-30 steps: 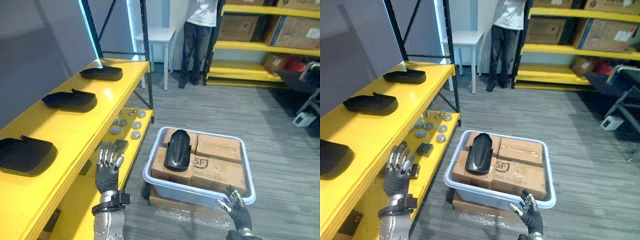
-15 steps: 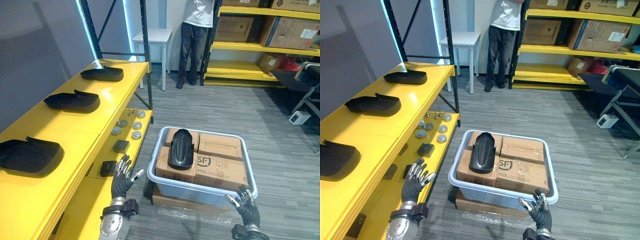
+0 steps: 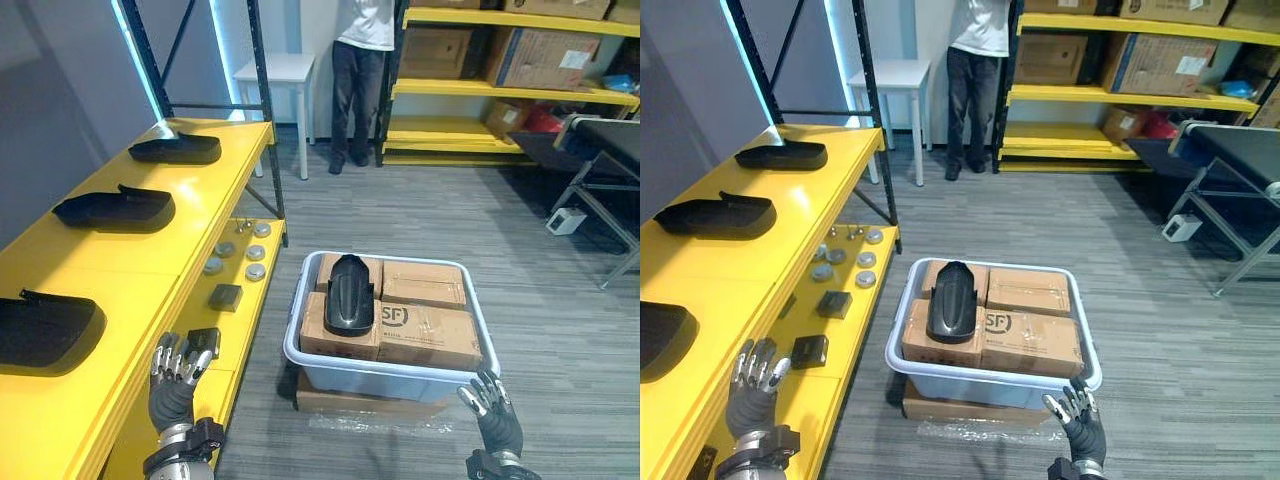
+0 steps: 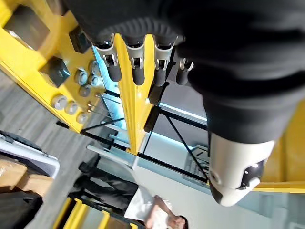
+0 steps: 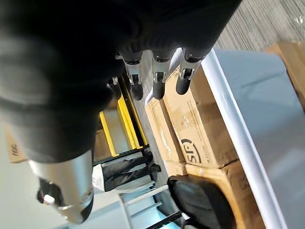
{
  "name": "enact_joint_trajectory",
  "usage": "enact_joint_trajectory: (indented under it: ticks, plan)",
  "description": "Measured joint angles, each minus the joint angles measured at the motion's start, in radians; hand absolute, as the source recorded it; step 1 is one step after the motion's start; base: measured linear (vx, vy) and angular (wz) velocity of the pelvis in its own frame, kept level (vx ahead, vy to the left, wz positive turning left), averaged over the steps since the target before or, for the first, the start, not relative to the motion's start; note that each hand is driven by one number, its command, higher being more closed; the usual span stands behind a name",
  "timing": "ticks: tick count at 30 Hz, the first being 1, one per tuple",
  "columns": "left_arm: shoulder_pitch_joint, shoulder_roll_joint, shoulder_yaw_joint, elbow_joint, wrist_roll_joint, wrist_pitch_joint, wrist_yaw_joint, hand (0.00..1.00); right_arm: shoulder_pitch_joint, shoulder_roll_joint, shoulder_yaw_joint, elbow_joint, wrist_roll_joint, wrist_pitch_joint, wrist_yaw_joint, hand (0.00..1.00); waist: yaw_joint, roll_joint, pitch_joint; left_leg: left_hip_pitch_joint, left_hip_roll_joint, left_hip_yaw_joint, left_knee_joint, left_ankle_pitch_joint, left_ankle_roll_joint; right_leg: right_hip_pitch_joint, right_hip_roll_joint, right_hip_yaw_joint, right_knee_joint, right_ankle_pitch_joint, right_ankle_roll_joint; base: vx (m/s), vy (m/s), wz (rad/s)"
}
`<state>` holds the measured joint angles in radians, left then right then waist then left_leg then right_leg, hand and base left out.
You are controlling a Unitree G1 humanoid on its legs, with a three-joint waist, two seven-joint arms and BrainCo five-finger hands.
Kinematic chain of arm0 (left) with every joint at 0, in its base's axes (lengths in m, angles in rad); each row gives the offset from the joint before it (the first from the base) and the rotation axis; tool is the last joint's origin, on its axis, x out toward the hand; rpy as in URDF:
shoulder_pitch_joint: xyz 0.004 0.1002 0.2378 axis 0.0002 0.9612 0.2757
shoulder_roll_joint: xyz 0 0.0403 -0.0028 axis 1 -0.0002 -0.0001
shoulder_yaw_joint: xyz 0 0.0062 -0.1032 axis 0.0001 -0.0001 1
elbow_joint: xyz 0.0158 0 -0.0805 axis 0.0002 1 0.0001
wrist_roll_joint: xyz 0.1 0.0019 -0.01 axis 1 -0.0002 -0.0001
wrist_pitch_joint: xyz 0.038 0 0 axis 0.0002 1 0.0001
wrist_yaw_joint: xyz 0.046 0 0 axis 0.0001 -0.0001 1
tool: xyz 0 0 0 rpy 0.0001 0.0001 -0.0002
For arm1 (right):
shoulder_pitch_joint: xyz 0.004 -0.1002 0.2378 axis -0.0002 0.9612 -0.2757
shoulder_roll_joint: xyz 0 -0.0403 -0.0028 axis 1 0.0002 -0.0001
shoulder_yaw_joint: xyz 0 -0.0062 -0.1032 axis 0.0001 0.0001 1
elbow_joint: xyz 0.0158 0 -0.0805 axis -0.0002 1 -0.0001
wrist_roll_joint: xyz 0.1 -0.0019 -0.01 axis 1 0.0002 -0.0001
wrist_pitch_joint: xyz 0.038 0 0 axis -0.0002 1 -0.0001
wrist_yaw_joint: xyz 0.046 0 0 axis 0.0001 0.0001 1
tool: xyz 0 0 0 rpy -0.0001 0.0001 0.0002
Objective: Walk over and take plastic housings, then place them on the shelf
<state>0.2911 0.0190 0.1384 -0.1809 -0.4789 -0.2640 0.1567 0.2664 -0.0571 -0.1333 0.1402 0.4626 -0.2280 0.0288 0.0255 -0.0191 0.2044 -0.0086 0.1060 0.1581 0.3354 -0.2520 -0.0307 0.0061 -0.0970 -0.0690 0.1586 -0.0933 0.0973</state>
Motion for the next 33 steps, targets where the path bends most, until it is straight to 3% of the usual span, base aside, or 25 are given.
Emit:
enact_joint_trajectory:
  ticks: [1, 2, 3, 4, 7, 9, 10, 11, 13, 15, 18, 20, 21, 23, 25, 29, 32, 33]
  plan:
    - [-0.007, -0.002, -0.006, 0.0, -0.008, 0.001, -0.01, 0.0, -0.001, 0.003, -0.001, 0.0, 0.0, 0.0, -0.003, 0.0, -0.011, -0.005, 0.016, -0.002, 0.0, -0.007, 0.03, -0.019, 0.005, -0.05, -0.013, -0.018, 0.137, -0.039, 0.001, -0.06, 0.031, 0.06]
    - [-0.008, -0.002, -0.009, 0.0, -0.008, 0.002, -0.017, 0.0, 0.001, 0.003, -0.001, 0.0, -0.001, 0.001, -0.007, 0.0, -0.012, -0.003, 0.026, -0.002, 0.001, -0.008, 0.041, -0.025, 0.006, -0.087, -0.02, -0.031, 0.226, -0.043, -0.002, -0.07, 0.023, 0.11]
    - [-0.009, 0.005, -0.017, -0.001, -0.008, 0.002, -0.038, 0.0, 0.01, 0.01, -0.003, 0.001, -0.001, 0.006, -0.013, 0.0, -0.015, -0.006, 0.053, 0.007, -0.004, -0.011, 0.058, -0.033, 0.019, -0.166, -0.049, -0.048, 0.416, -0.043, -0.003, -0.04, 0.006, 0.13]
    - [-0.008, 0.013, -0.03, -0.002, -0.008, 0.003, -0.042, 0.0, 0.017, 0.016, -0.003, 0.009, -0.002, 0.012, -0.018, 0.0, -0.018, -0.006, 0.068, 0.02, -0.005, -0.019, 0.064, -0.037, 0.033, -0.187, -0.066, -0.055, 0.474, -0.056, -0.022, -0.01, -0.016, 0.21]
    - [-0.016, 0.045, -0.054, -0.004, -0.016, 0.004, -0.066, 0.0, 0.03, 0.023, -0.003, 0.025, -0.008, 0.019, -0.013, 0.0, -0.022, 0.001, 0.073, 0.014, -0.004, -0.055, 0.082, -0.059, 0.031, -0.209, -0.057, -0.025, 0.367, -0.071, -0.021, 0.07, -0.125, 0.44]
    - [-0.053, 0.083, -0.07, 0.011, -0.032, 0.006, -0.078, 0.0, 0.03, 0.023, -0.012, 0.027, -0.03, 0.019, -0.002, 0.0, -0.053, 0.004, 0.075, -0.031, 0.001, -0.129, 0.128, -0.087, -0.003, -0.253, -0.025, 0.109, 0.251, -0.053, -0.009, 0.1, -0.207, 0.84]
    - [-0.06, 0.096, -0.072, 0.02, -0.035, 0.007, -0.08, 0.0, 0.035, 0.023, -0.017, 0.028, -0.035, 0.02, 0.002, 0.0, -0.062, -0.002, 0.073, -0.033, 0.003, -0.154, 0.141, -0.098, -0.018, -0.243, -0.021, 0.115, 0.247, -0.01, 0.015, 0.17, -0.232, 0.9]
    - [-0.068, 0.092, -0.087, 0.048, -0.047, 0.01, -0.084, 0.0, 0.046, 0.006, -0.034, 0.03, -0.044, 0.02, 0.006, 0.0, -0.071, 0.026, 0.075, -0.027, 0.024, -0.194, 0.146, -0.111, -0.043, -0.213, -0.002, 0.075, 0.258, 0.001, 0.011, 0.2, -0.231, 0.67]
    - [-0.058, 0.081, -0.101, 0.05, -0.051, 0.014, -0.103, 0.0, 0.047, -0.022, -0.063, 0.021, -0.05, 0.02, 0.014, 0.0, -0.071, 0.049, 0.061, -0.012, 0.055, -0.217, 0.093, -0.09, -0.069, -0.214, 0.011, 0.03, 0.281, -0.036, -0.015, 0.28, -0.289, 0.54]
    - [-0.058, 0.071, -0.114, 0.053, -0.05, 0.018, -0.105, 0.0, 0.043, -0.052, -0.075, -0.006, -0.067, 0.021, 0.015, 0.0, -0.069, 0.057, 0.058, -0.01, 0.068, -0.219, 0.072, -0.06, -0.072, -0.211, 0.018, -0.001, 0.287, -0.06, -0.034, 0.29, -0.269, 0.4]
    - [-0.06, 0.063, -0.118, 0.099, -0.057, 0.034, -0.097, 0.0, 0.043, -0.075, -0.089, -0.057, -0.072, 0.026, 0.025, 0.0, -0.069, 0.059, 0.062, -0.055, 0.078, -0.209, 0.188, 0.004, -0.06, -0.135, 0.018, -0.047, 0.239, -0.072, -0.05, 0.2, -0.185, 0.43]
    - [-0.059, 0.062, -0.123, 0.122, -0.058, 0.048, -0.099, 0.0, 0.058, -0.087, -0.108, -0.068, -0.071, 0.029, 0.029, 0.0, -0.068, 0.048, 0.07, -0.08, 0.078, -0.164, 0.259, 0.037, -0.059, -0.055, -0.011, -0.085, 0.183, -0.069, -0.054, 0.15, -0.089, 0.63]
    - [-0.057, 0.061, -0.13, 0.126, -0.059, 0.049, -0.116, 0.0, 0.062, -0.097, -0.124, -0.074, -0.071, 0.028, 0.016, 0.0, -0.068, 0.052, 0.068, -0.091, 0.069, -0.088, 0.196, 0.03, -0.066, -0.033, -0.041, -0.115, 0.173, -0.069, -0.054, 0.12, -0.014, 0.76]
    - [-0.06, 0.064, -0.14, 0.127, -0.068, 0.048, -0.139, 0.0, 0.049, -0.101, -0.146, -0.077, -0.071, 0.024, -0.031, 0.0, -0.068, 0.078, 0.078, -0.116, 0.066, -0.026, 0.08, 0.113, -0.028, -0.033, -0.053, -0.149, 0.178, -0.075, -0.044, 0.06, 0.074, 0.65]
    - [-0.068, 0.074, -0.167, 0.149, -0.068, 0.046, -0.143, 0.0, 0.023, -0.097, -0.136, -0.082, -0.081, 0.015, -0.081, 0.0, -0.067, 0.082, 0.081, -0.112, 0.043, -0.026, 0.024, 0.115, -0.031, -0.052, -0.072, -0.163, 0.181, -0.078, -0.039, 0.04, 0.128, 0.42]
    - [-0.117, 0.105, -0.255, 0.209, -0.065, 0.051, -0.14, 0.0, -0.202, -0.103, -0.141, 0.03, -0.119, 0.013, -0.257, 0.0, -0.057, 0.074, 0.166, -0.147, -0.005, -0.041, -0.005, 0.136, -0.024, -0.084, -0.113, -0.176, 0.202, -0.075, -0.027, -0.1, 0.106, 0.3]
    - [-0.186, 0.125, -0.31, 0.231, -0.067, 0.05, -0.141, 0.0, -0.408, -0.162, -0.143, 0.216, -0.122, 0.023, -0.396, 0.0, -0.035, 0.081, 0.195, -0.22, -0.027, -0.072, -0.006, 0.167, -0.015, -0.138, -0.127, -0.206, 0.212, -0.062, -0.006, -0.12, 0.043, 0.41]
    - [-0.22, 0.128, -0.33, 0.263, -0.069, 0.051, -0.141, 0.0, -0.503, -0.205, -0.151, 0.292, -0.136, 0.05, -0.453, 0.0, -0.032, 0.091, 0.202, -0.252, -0.035, -0.089, 0.002, 0.177, -0.012, -0.158, -0.136, -0.224, 0.225, -0.062, -0.006, -0.11, 0.024, 0.45]
